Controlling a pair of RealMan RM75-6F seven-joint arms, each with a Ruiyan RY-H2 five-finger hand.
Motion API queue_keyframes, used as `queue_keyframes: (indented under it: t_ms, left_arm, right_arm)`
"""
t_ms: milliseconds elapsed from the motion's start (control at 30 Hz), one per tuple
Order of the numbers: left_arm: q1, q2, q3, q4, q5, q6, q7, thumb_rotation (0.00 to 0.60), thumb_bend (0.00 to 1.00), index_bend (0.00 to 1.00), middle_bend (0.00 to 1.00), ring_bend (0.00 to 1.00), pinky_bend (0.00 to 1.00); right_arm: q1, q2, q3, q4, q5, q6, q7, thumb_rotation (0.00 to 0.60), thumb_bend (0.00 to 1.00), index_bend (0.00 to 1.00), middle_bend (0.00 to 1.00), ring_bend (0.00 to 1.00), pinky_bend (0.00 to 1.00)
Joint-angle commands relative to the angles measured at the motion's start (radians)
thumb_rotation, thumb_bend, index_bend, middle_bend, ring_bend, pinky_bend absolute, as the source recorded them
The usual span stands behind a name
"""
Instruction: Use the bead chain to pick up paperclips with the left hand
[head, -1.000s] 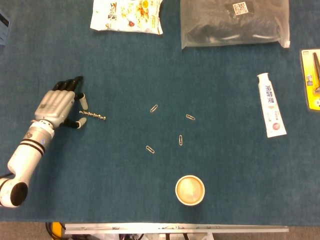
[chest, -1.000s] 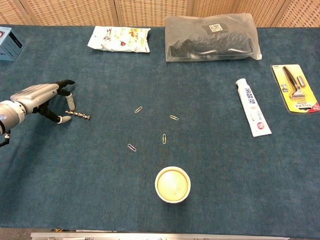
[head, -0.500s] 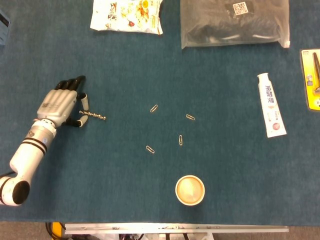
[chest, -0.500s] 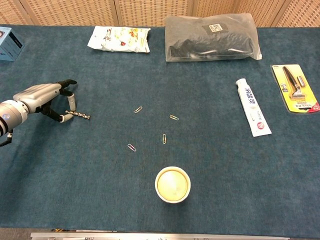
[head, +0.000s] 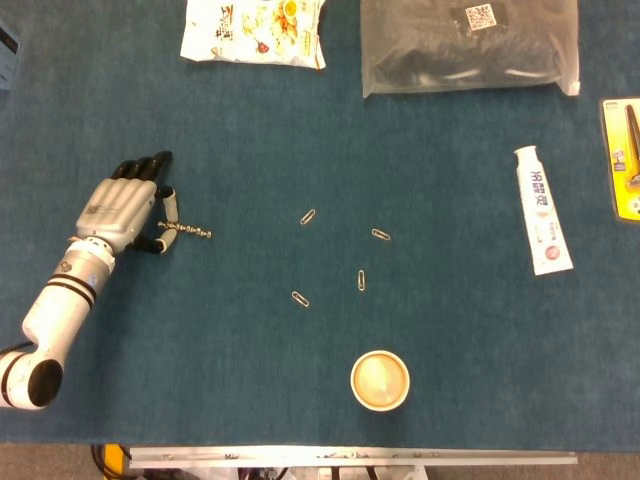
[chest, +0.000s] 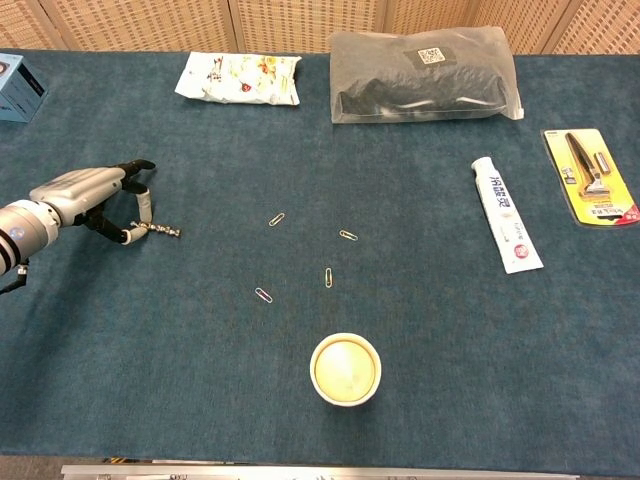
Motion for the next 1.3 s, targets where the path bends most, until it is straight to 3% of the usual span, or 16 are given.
queue_keyframes:
  t_ms: [33, 367, 800, 1300]
  left_arm:
    - [0.000, -0.001, -0.001, 0.001, -0.002, -0.001, 0.001, 0.600, 0.34, 0.50, 0.00, 0.00, 0.05]
    - [0.002, -0.004, -0.003, 0.001, 0.000, 0.001, 0.001, 0.600, 0.34, 0.55, 0.00, 0.00, 0.05]
    - [0.002, 0.000, 0.000, 0.000, -0.001, -0.008, 0.001, 0.600, 0.34, 0.52, 0.00, 0.00, 0.05]
    - [0.007, 0.020, -0.005, -0.046, 0.018, 0.030, 0.018, 0.600, 0.35, 0.60, 0.00, 0.00, 0.05]
  right_arm:
    - [0.000, 0.000, 0.000, 0.000, 0.000, 0.000, 0.000, 0.600, 0.63, 0.44, 0.35, 0.20, 0.33]
    - [0.000, 0.001, 0.000, 0.000, 0.001, -0.001, 0.003, 0.600, 0.63, 0.44, 0.35, 0.20, 0.33]
    - [0.000, 0.001, 0.001, 0.000, 0.001, -0.001, 0.004, 0.600, 0.63, 0.44, 0.35, 0.20, 0.33]
    - [-0.001, 0.004, 0.001, 0.000, 0.000, 0.001, 0.010, 0.600, 0.63, 0.44, 0.36, 0.20, 0.33]
